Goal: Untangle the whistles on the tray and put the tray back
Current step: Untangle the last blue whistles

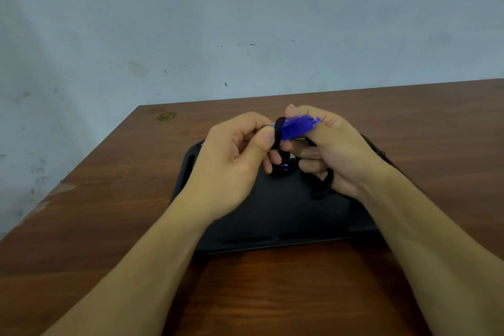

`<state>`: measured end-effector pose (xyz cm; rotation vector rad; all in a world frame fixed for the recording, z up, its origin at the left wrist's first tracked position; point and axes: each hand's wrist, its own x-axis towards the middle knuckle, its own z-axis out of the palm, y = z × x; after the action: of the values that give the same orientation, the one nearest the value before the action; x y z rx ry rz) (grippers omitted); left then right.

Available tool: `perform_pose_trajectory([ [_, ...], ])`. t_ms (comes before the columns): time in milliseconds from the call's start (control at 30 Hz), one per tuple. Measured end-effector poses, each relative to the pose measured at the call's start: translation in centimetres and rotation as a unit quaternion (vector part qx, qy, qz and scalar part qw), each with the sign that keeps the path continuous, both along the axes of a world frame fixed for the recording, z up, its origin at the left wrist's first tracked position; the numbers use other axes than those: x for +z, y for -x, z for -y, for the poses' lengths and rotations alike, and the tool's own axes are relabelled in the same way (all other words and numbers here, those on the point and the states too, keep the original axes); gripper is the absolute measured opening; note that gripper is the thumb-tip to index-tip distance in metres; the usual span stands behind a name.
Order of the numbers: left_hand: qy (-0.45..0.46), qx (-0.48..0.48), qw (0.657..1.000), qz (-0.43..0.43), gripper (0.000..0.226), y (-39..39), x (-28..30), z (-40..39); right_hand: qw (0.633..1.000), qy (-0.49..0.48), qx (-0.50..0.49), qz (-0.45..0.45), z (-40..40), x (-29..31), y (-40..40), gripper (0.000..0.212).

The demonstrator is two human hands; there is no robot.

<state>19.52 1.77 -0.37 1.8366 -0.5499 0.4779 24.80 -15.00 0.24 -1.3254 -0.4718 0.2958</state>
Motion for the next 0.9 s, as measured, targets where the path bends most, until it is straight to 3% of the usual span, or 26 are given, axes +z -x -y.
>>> perform_pose_trajectory([
  [133,0.096,0.030,0.993,-0.058,0.029,-0.7,-0.7,-0.2,0.976,0.092,-0.125,0.150,-0.8,-0.9,0.0,0.026],
  [333,0.285,0.023,0.943,-0.171,0.031,-1.0,-0.7,0.6,0.859,0.265,-0.202,0.389,-1.2,-1.6,1.2,0.017],
  [467,0.226,0.098,0.959,-0.138,0.033,-1.2,-1.3,0.6,0.760,0.396,-0.240,0.456,-1.1,-1.1,1.5,0.016],
  [567,0.162,0.171,0.964,-0.124,0.031,-1.4,-1.4,0.4,0.737,0.413,-0.227,0.485,-1.1,-0.9,2.2,0.018],
  [633,0.048,0.221,0.971,-0.084,0.027,-1.5,-1.5,-0.1,0.721,0.407,-0.204,0.522,-1.2,-0.4,2.8,0.025],
  [733,-0.140,0.220,0.965,-0.028,0.021,-0.9,-1.4,-0.2,0.725,0.388,-0.199,0.533,-0.6,0.8,2.4,0.030],
  [800,-0.180,0.186,0.966,0.004,0.016,-0.4,-0.9,0.3,0.749,0.341,-0.230,0.519,-0.1,1.1,1.5,0.026],
  [900,-0.231,0.152,0.957,0.083,0.015,0.0,-0.3,0.4,0.847,0.267,-0.180,0.423,0.2,0.9,0.3,0.020],
])
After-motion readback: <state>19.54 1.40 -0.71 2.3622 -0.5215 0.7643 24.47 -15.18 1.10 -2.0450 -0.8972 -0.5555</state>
